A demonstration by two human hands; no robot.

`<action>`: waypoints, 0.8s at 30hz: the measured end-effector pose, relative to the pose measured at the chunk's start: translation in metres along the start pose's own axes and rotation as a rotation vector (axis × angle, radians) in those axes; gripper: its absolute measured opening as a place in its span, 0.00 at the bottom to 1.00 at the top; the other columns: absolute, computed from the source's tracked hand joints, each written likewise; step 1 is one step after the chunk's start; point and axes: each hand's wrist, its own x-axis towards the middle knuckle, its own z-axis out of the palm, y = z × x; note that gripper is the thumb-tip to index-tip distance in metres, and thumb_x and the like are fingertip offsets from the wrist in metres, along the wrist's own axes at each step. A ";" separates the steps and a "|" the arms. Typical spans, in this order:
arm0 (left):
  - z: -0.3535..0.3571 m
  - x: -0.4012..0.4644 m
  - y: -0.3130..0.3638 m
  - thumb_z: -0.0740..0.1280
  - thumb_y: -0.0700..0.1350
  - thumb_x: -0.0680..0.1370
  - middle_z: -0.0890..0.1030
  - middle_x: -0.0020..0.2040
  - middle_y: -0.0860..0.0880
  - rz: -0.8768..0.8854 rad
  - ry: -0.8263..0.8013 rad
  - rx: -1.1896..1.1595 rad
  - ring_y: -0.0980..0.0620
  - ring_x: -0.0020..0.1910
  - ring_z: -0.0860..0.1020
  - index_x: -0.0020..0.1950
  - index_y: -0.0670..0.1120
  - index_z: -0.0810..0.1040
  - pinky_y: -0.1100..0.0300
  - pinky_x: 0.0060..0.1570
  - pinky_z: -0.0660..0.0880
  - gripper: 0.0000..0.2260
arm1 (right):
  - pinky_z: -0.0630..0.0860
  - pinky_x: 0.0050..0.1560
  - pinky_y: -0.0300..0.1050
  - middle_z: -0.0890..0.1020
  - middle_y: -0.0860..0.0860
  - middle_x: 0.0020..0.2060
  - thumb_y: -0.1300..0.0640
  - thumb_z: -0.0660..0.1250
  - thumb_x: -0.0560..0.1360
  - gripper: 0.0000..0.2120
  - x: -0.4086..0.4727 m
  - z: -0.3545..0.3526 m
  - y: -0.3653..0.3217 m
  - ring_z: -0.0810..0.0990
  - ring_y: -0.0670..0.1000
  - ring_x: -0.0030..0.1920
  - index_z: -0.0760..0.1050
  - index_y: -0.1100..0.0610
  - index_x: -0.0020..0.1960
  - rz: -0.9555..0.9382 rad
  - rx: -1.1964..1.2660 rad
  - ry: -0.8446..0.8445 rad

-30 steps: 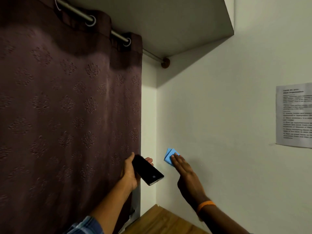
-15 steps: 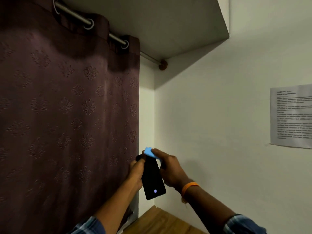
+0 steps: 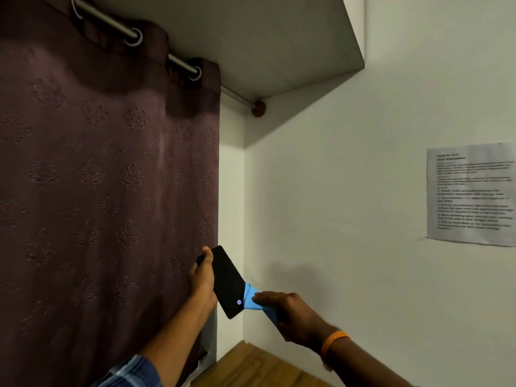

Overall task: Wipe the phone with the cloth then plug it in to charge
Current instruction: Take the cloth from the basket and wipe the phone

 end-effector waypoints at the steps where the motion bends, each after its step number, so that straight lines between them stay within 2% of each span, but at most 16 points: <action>1: 0.001 0.000 0.000 0.67 0.63 0.75 0.79 0.63 0.40 -0.008 0.003 -0.018 0.37 0.59 0.79 0.70 0.47 0.74 0.38 0.61 0.76 0.29 | 0.66 0.69 0.27 0.77 0.48 0.69 0.69 0.63 0.76 0.26 -0.003 -0.002 0.003 0.76 0.45 0.67 0.75 0.50 0.71 0.004 -0.019 -0.017; 4: 0.004 0.000 0.000 0.67 0.63 0.76 0.81 0.59 0.38 -0.056 0.005 -0.047 0.36 0.55 0.81 0.67 0.46 0.75 0.38 0.57 0.78 0.27 | 0.57 0.66 0.19 0.76 0.47 0.70 0.68 0.63 0.78 0.25 -0.007 -0.005 0.011 0.73 0.44 0.70 0.75 0.51 0.71 -0.012 -0.055 -0.033; 7: 0.010 -0.001 -0.002 0.66 0.62 0.78 0.84 0.55 0.36 -0.143 -0.114 -0.216 0.35 0.52 0.83 0.64 0.41 0.77 0.40 0.45 0.83 0.27 | 0.62 0.70 0.25 0.77 0.47 0.70 0.70 0.63 0.78 0.25 -0.007 -0.010 0.012 0.74 0.45 0.70 0.76 0.51 0.71 0.011 -0.030 0.016; 9: 0.013 0.002 -0.002 0.62 0.63 0.79 0.83 0.57 0.37 -0.202 -0.197 -0.287 0.35 0.55 0.83 0.65 0.39 0.76 0.44 0.39 0.82 0.30 | 0.63 0.72 0.29 0.77 0.47 0.69 0.74 0.61 0.74 0.31 -0.004 -0.015 0.011 0.73 0.44 0.70 0.76 0.50 0.70 0.019 0.008 0.101; 11: 0.013 0.004 -0.001 0.58 0.67 0.78 0.83 0.56 0.38 -0.249 -0.252 -0.341 0.37 0.55 0.82 0.64 0.38 0.77 0.43 0.43 0.80 0.33 | 0.64 0.74 0.33 0.76 0.47 0.69 0.76 0.60 0.71 0.34 0.002 -0.020 0.008 0.72 0.43 0.71 0.76 0.51 0.70 0.004 0.032 0.230; 13: 0.014 0.004 0.000 0.56 0.68 0.78 0.83 0.49 0.38 -0.269 -0.277 -0.384 0.38 0.50 0.82 0.61 0.38 0.78 0.42 0.45 0.80 0.34 | 0.67 0.74 0.40 0.76 0.46 0.69 0.77 0.60 0.72 0.33 0.012 -0.024 0.003 0.72 0.43 0.70 0.75 0.51 0.71 -0.012 0.062 0.372; 16: 0.016 0.000 -0.003 0.57 0.68 0.76 0.85 0.46 0.37 -0.275 -0.277 -0.360 0.37 0.48 0.84 0.56 0.38 0.80 0.40 0.46 0.81 0.33 | 0.65 0.76 0.42 0.75 0.49 0.71 0.79 0.59 0.72 0.34 0.037 -0.028 -0.016 0.71 0.46 0.72 0.74 0.52 0.72 -0.026 0.084 0.464; 20: 0.020 -0.007 -0.005 0.55 0.65 0.79 0.83 0.54 0.37 -0.231 -0.347 -0.294 0.36 0.56 0.81 0.59 0.40 0.81 0.42 0.52 0.79 0.30 | 0.58 0.78 0.39 0.71 0.54 0.74 0.79 0.58 0.68 0.38 0.078 -0.028 -0.041 0.67 0.51 0.76 0.70 0.56 0.75 -0.105 -0.019 0.362; 24: 0.024 -0.010 -0.004 0.56 0.54 0.80 0.84 0.57 0.39 -0.135 -0.393 -0.344 0.38 0.57 0.81 0.64 0.45 0.81 0.45 0.56 0.78 0.21 | 0.55 0.80 0.47 0.64 0.54 0.78 0.70 0.61 0.76 0.33 0.108 -0.013 -0.052 0.59 0.53 0.80 0.63 0.56 0.79 -0.160 -0.120 0.200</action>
